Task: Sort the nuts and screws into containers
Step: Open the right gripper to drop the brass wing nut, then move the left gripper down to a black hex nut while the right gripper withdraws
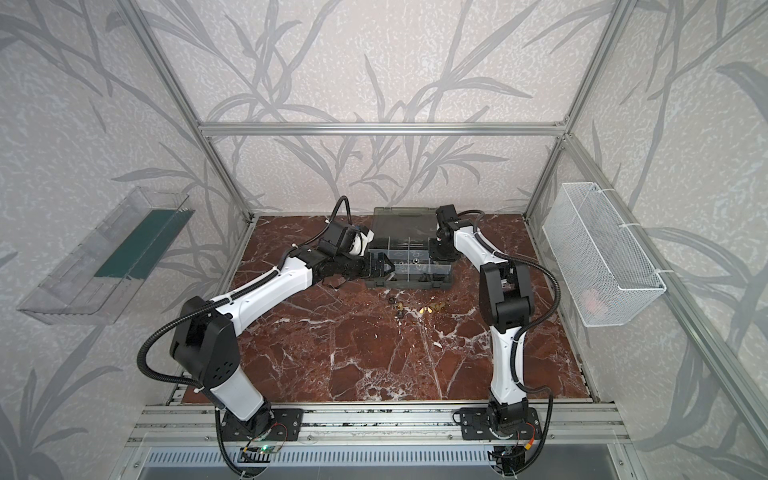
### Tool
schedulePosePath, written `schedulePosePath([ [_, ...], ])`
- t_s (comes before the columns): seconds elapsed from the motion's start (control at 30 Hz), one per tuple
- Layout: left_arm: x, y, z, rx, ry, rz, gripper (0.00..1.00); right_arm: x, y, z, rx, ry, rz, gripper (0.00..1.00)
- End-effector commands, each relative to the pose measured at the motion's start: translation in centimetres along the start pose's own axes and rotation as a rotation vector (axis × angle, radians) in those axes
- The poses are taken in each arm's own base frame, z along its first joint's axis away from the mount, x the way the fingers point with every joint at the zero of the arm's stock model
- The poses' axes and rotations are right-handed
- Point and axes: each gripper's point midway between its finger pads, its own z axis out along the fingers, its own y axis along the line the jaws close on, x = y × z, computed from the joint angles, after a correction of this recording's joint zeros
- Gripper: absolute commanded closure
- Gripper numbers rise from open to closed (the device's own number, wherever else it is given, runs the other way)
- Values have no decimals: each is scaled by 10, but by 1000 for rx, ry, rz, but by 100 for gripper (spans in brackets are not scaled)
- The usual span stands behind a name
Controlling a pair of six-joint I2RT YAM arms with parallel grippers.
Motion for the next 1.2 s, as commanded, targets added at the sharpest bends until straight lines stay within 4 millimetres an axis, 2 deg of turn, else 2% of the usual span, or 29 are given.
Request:
schedulePosePath([
  [0.0,13,0,1,5,36,14,0,-1,7,-50,-33,-70,-9,53],
  [0.13,38,-2,16,-10,112,42,0,21,5,-72,-50,-92,14,48],
  [0.27,71,-2,34,-66,201,102,1,50,-2,-95,-54,-109,28,37],
  [0.4,100,5,55,-130,299,127,1,77,-13,-111,-28,-126,36,19],
  [0.53,116,8,75,-184,337,177,4,96,-21,-123,-25,-162,56,2],
  [0.67,120,11,91,-263,350,224,7,109,-26,-129,-22,-170,63,1],
  [0.9,127,28,116,-357,384,245,17,122,-34,-127,-37,-166,95,1],
  [1.17,133,38,125,-436,393,309,29,124,-38,-126,-42,-164,102,1],
])
